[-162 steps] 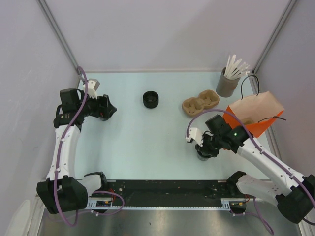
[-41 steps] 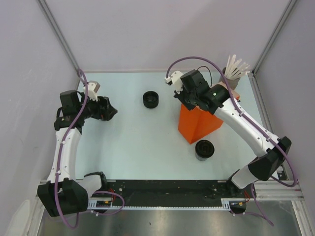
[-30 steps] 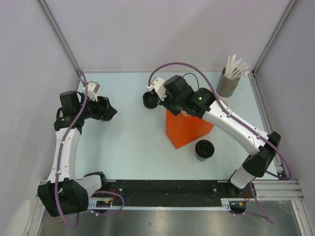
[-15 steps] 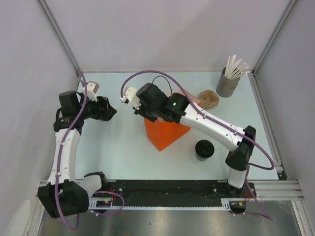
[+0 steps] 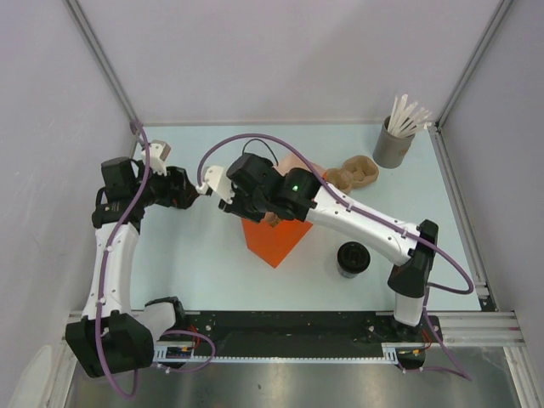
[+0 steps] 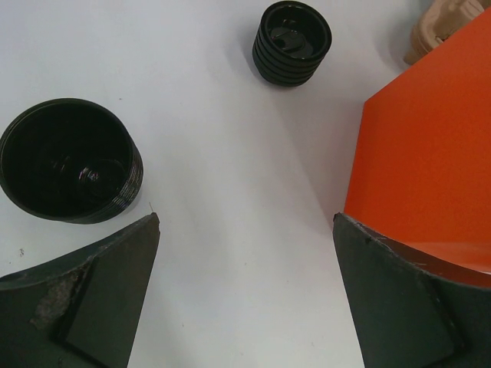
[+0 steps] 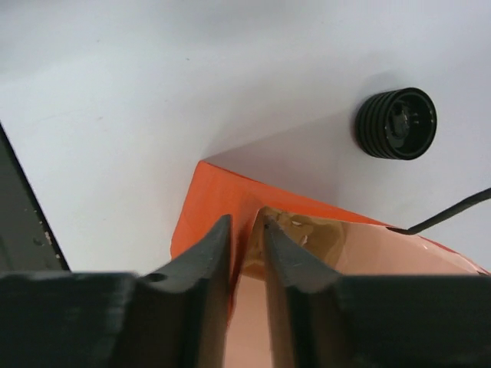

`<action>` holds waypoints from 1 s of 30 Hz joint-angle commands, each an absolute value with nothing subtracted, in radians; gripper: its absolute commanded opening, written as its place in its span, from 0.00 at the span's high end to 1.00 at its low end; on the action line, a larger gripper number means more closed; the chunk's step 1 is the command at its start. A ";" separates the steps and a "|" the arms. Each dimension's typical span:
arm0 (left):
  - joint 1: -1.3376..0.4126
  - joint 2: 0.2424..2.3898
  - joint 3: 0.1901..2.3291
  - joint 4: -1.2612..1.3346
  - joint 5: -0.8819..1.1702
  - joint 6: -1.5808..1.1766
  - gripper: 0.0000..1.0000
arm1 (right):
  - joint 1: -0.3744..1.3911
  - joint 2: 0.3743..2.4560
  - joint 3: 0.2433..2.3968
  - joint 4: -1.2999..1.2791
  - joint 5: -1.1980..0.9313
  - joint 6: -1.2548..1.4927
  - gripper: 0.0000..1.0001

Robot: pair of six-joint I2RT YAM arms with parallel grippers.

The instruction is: Pack the takeout coffee

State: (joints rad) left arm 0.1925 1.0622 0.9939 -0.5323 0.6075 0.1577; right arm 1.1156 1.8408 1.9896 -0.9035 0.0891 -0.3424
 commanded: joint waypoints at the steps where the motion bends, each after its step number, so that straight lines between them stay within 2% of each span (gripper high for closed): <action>1: 0.206 1.035 0.989 -0.497 0.637 0.153 0.00 | 1.117 1.757 2.069 -0.955 -0.026 -0.396 0.60; 3: 0.207 1.034 0.989 -0.497 0.638 0.150 0.00 | 1.117 1.711 2.071 -0.969 -0.055 -0.426 0.47; 6: 0.206 1.038 0.989 -0.495 0.637 0.152 0.00 | 1.106 1.640 2.077 -1.009 -0.103 -0.472 0.33; 9: 0.209 1.042 0.989 -0.497 0.635 0.153 0.00 | 1.071 1.576 2.083 -1.057 -0.159 -0.521 0.28; 14: 0.210 1.039 0.988 -0.497 0.635 0.153 0.00 | 0.930 1.372 2.030 -1.158 -0.293 -0.604 0.28; 17: 0.210 1.042 0.989 -0.495 0.634 0.153 0.00 | 0.850 1.245 1.915 -1.193 -0.348 -0.672 0.29; 23: 0.212 1.035 0.985 -0.488 0.637 0.150 0.00 | 0.666 1.037 1.514 -1.193 -0.362 -0.758 0.33; 30: 0.213 1.051 0.983 -0.486 0.644 0.149 0.00 | 0.571 1.028 1.267 -1.230 -0.420 -0.778 0.41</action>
